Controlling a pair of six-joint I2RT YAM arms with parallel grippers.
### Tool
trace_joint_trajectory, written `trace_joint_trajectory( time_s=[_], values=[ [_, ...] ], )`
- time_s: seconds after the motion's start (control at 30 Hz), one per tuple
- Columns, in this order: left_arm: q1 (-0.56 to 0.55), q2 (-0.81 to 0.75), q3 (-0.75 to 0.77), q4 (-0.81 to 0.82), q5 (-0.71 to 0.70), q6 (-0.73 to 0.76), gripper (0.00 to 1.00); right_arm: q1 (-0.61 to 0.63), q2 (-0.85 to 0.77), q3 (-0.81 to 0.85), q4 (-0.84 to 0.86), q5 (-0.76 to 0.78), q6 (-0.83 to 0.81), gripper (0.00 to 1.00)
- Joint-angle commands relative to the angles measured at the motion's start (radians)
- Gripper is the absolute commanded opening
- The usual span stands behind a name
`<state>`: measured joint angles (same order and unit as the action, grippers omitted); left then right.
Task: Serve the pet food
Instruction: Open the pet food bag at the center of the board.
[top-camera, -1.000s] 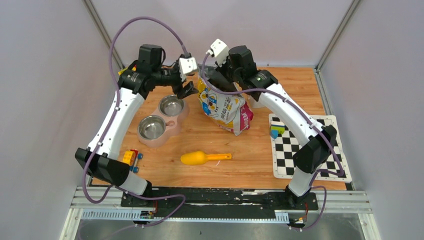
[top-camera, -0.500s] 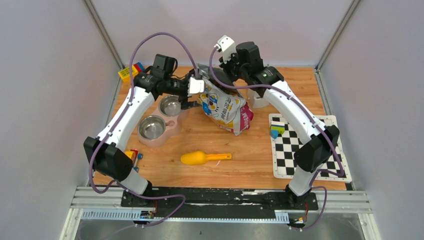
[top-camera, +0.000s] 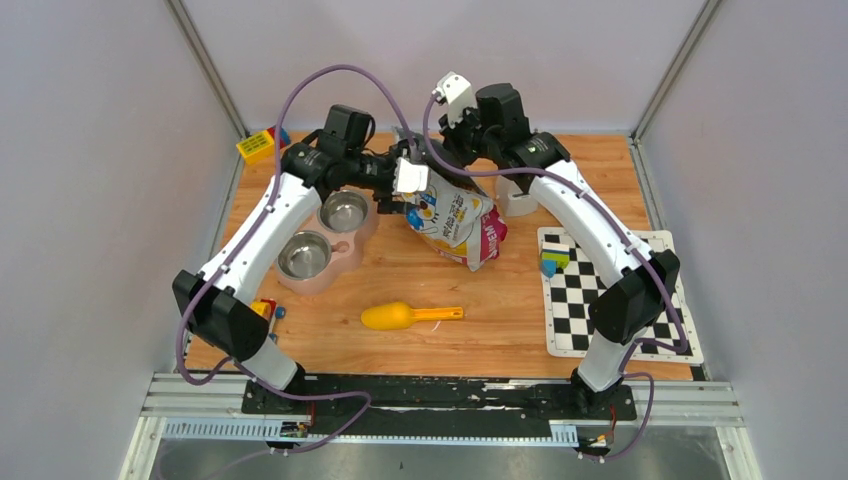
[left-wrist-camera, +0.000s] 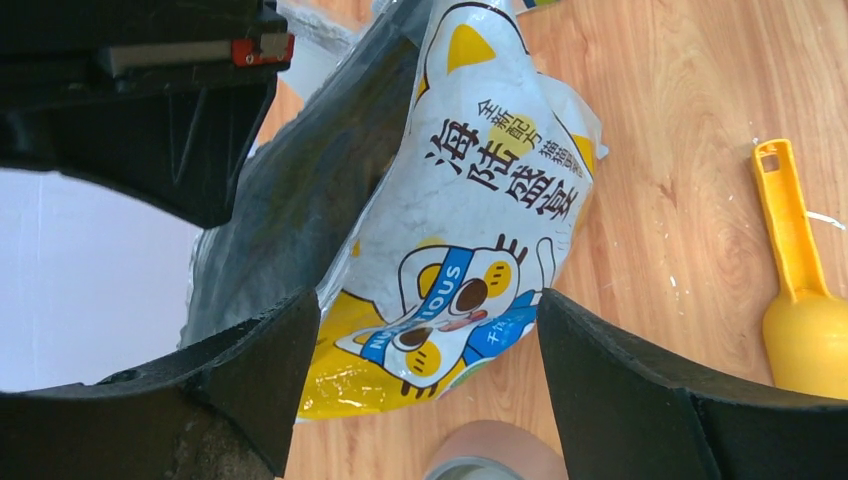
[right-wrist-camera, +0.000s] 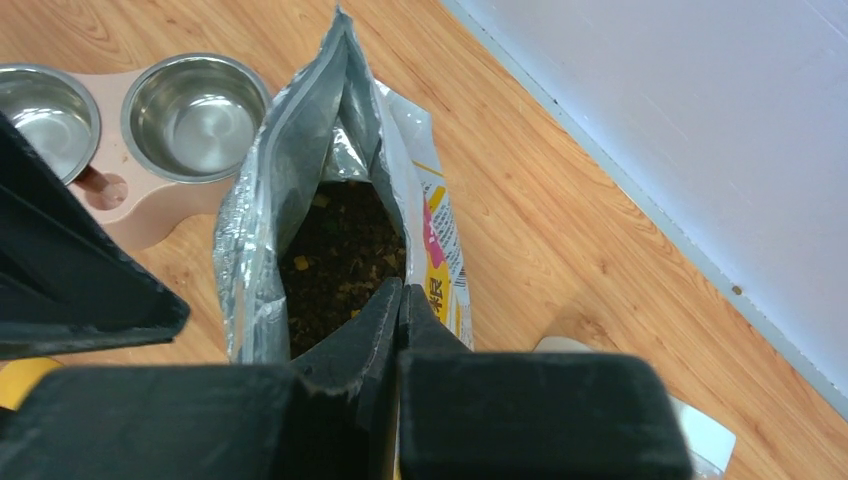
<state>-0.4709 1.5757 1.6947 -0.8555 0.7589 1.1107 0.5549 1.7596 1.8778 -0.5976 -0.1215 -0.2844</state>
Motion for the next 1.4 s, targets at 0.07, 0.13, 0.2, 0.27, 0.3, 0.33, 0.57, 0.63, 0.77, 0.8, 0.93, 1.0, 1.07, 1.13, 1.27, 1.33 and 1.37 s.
trace_joint_trajectory(
  time_s=[0.07,0.13,0.2,0.27,0.3,0.33,0.57,0.63,0.77,0.8,0.93,1.0,1.07,1.13,1.27,1.33,1.37],
  values=[
    [-0.022,0.068,0.056,0.061,-0.067,0.016,0.82,-0.005,-0.030,-0.025,-0.013,-0.018,0.013,0.00],
    [-0.025,0.087,0.074,0.068,-0.079,0.011,0.78,-0.006,-0.036,-0.026,-0.014,-0.018,0.010,0.00],
    [-0.026,0.104,0.086,0.075,-0.086,0.008,0.76,-0.006,-0.042,-0.026,-0.016,-0.019,0.006,0.00],
    [-0.027,0.117,0.097,0.084,-0.093,-0.001,0.76,-0.006,-0.046,-0.026,-0.017,-0.018,0.002,0.00],
    [-0.028,0.122,0.102,0.092,-0.099,-0.008,0.75,-0.006,-0.050,-0.027,-0.018,-0.016,0.000,0.00],
    [-0.028,0.131,0.106,0.097,-0.102,-0.011,0.73,-0.005,-0.051,-0.029,-0.018,-0.016,-0.003,0.00],
    [-0.028,0.161,0.141,0.122,-0.121,-0.049,0.59,-0.004,-0.054,-0.027,-0.024,-0.015,-0.015,0.00],
    [-0.029,0.167,0.152,0.123,-0.122,-0.054,0.54,-0.003,-0.052,-0.015,-0.033,-0.021,-0.015,0.00],
    [-0.034,0.177,0.164,0.112,-0.122,-0.048,0.45,0.002,-0.048,0.008,-0.052,-0.019,-0.020,0.00],
    [-0.035,0.179,0.167,0.107,-0.123,-0.046,0.41,0.003,-0.048,0.010,-0.054,-0.014,-0.023,0.00],
    [-0.042,0.182,0.184,0.058,-0.109,-0.020,0.16,0.006,-0.039,0.028,-0.050,0.044,-0.038,0.00],
    [-0.044,0.175,0.193,0.017,-0.098,-0.004,0.02,0.005,-0.029,0.042,-0.032,0.102,-0.054,0.00],
    [-0.044,0.158,0.206,-0.037,-0.086,0.007,0.00,0.005,-0.019,0.062,-0.013,0.174,-0.076,0.00],
    [-0.044,0.131,0.216,-0.105,-0.072,0.036,0.00,0.004,-0.006,0.094,-0.004,0.223,-0.094,0.00],
    [-0.044,0.070,0.207,-0.199,-0.061,0.077,0.00,0.005,-0.001,0.141,0.014,0.251,-0.115,0.00],
    [-0.043,0.042,0.179,-0.194,-0.069,0.066,0.00,0.009,-0.007,0.141,-0.001,0.220,-0.108,0.00],
    [-0.044,0.034,0.152,-0.179,-0.073,0.053,0.00,0.012,-0.006,0.142,-0.020,0.196,-0.102,0.00]
  ],
)
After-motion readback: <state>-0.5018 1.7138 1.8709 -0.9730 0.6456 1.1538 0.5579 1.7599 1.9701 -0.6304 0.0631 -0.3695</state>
